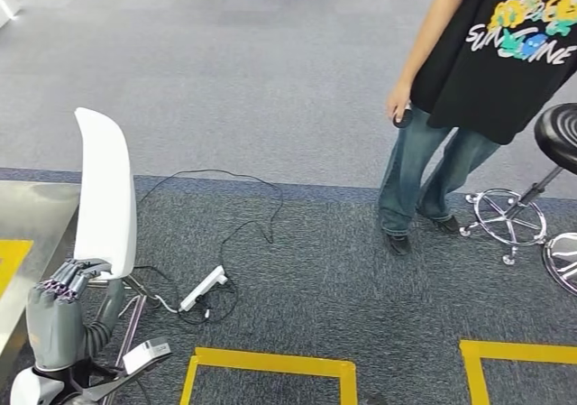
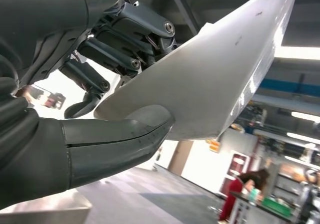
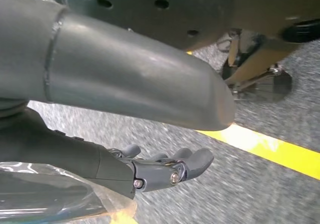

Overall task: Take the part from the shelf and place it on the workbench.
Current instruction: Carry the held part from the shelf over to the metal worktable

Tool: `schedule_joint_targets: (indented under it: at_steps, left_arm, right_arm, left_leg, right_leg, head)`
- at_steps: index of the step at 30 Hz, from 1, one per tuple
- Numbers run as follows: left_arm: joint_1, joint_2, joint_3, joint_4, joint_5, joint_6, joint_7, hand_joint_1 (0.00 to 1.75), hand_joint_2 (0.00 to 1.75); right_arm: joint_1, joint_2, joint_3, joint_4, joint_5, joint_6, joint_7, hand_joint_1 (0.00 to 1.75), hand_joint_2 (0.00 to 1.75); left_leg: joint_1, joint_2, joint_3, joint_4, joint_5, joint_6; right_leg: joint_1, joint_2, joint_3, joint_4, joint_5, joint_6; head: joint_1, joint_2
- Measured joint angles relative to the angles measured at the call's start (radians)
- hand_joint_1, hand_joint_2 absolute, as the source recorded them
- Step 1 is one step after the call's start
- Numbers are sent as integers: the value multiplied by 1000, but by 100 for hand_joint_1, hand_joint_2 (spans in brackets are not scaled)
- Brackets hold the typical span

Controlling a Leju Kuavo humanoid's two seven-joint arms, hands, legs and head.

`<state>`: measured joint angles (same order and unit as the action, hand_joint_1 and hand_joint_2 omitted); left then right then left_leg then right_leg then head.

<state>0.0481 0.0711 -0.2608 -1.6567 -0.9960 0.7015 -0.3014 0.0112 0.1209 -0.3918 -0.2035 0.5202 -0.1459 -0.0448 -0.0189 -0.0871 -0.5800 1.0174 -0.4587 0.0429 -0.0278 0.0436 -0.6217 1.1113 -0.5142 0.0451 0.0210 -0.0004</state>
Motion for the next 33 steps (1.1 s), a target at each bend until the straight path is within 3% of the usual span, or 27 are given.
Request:
schedule_joint_targets:
  at_steps: [2,4,5,7,9,11,12,14,16,17,18,20,22,24,26,27,28,29,30,31,33]
  left_arm:
    - [-1,0,0,0,0,0,0,175,175]
    - [1,2,0,0,0,0,0,175,175]
    - [2,3,0,0,0,0,0,175,175]
    - [1,5,-1,0,0,0,0,175,175]
    - [-2,6,-1,0,0,0,0,175,175]
    - [0,6,-2,0,0,0,0,175,175]
    - [1,6,-2,0,0,0,0,175,175]
    - [2,6,-2,0,0,0,0,175,175]
    - [0,6,-2,0,0,0,-2,175,175]
    - [-1,6,-2,0,0,0,-3,175,175]
    - [-1,6,-2,0,0,0,-3,175,175]
    - [1,6,-2,-1,-1,1,-6,175,175]
    - [0,6,-1,-3,-1,1,-9,175,175]
    - [-3,3,-1,-5,-2,2,-13,175,175]
    - [0,0,-1,-5,-3,1,-16,175,175]
    - [1,-1,-1,-5,-4,1,-17,175,175]
    - [3,-1,-1,-5,-4,0,-18,175,175]
    - [3,-2,-1,-5,-5,0,-19,175,175]
    - [3,-2,-1,-5,-6,0,-19,175,175]
    - [3,-3,-1,-5,-6,0,-19,175,175]
    - [3,-3,-1,-5,-6,0,-19,175,175]
  right_arm:
    - [-1,0,0,0,0,2,1,0,0]
    - [-3,0,0,1,0,3,1,0,0]
    - [-3,-1,-1,1,0,3,2,0,0]
    - [-4,0,-1,1,0,4,1,0,0]
    - [-2,0,0,1,0,5,0,0,0]
    - [1,-1,0,1,0,5,1,0,0]
    - [2,-1,0,1,0,5,1,0,0]
    - [1,-2,0,1,0,5,0,0,0]
    - [1,-2,0,1,0,5,0,0,0]
    - [0,-2,0,1,1,4,0,0,0]
    - [0,-1,0,1,1,3,0,0,0]
    - [-5,-1,0,0,3,1,0,0,0]
    - [-10,-1,0,0,4,0,0,0,0]
    - [-10,-1,0,0,6,-1,0,0,0]
    - [-8,-1,0,0,6,-2,2,0,0]
    - [-6,-1,0,0,7,-2,4,0,0]
    - [-4,-1,0,0,8,-3,5,0,0]
    - [-3,-1,0,1,9,-3,6,0,0]
    - [-3,-1,0,1,10,-3,6,0,0]
    - [-3,-1,0,1,11,-4,6,0,0]
    - [-4,-1,0,2,13,-5,7,0,0]
  left_leg:
    - [1,-21,-9,13,-7,-10]
    - [5,-41,-16,17,-6,-18]
    - [6,-38,-18,20,-9,-22]
    - [6,3,-38,66,-37,-33]
    - [11,56,-95,183,-95,-45]
    - [19,72,-149,286,-126,-53]
    - [22,75,-154,289,-113,-55]
    - [24,93,-107,188,-43,-53]
    - [13,142,-48,68,-1,-45]
    - [7,162,-32,33,5,-40]
    - [1,167,-29,25,-3,-35]
    - [1,143,-23,14,-3,-23]
    - [6,118,-9,1,0,-8]
    - [8,93,-2,-5,0,4]
    - [7,64,-1,-5,-2,9]
    - [7,48,0,-4,-4,9]
    - [7,31,2,-3,-5,8]
    - [8,16,4,-1,-8,4]
    - [9,2,6,2,-12,0]
    - [9,-11,4,8,-17,-6]
    - [11,-32,-4,15,-20,-17]
  right_leg:
    - [-2,32,34,-68,16,-4]
    - [0,19,42,-72,12,-12]
    - [0,8,44,-74,12,-17]
    - [-3,-18,52,-80,12,-27]
    - [-1,-45,58,-82,7,-33]
    - [0,-75,63,-82,0,-34]
    - [0,-89,66,-81,-3,-33]
    - [0,-114,76,-82,-11,-30]
    - [3,-136,87,-82,-20,-21]
    - [6,-146,91,-84,-24,-15]
    - [7,-158,96,-86,-28,-10]
    - [5,-177,107,-91,-35,2]
    - [1,-135,99,-59,-60,10]
    - [1,-67,38,58,-112,10]
    - [3,-46,-40,179,-144,9]
    - [3,-44,-60,193,-132,9]
    - [4,-42,-60,168,-99,9]
    - [3,-34,-43,110,-54,8]
    - [1,-12,-19,44,-16,7]
    - [-2,11,8,-17,8,5]
    - [-4,40,34,-70,15,0]
  head:
    - [-1,0]
    - [-1,0]
    - [-2,0]
    - [-8,0]
    - [-13,0]
    - [-13,0]
    - [-13,0]
    - [-13,0]
    - [-14,0]
    - [-14,0]
    - [-14,0]
    - [-14,0]
    - [-11,0]
    - [-6,0]
    - [-3,0]
    - [-2,0]
    - [-2,0]
    - [-2,0]
    - [-1,0]
    - [-2,0]
    - [-2,0]
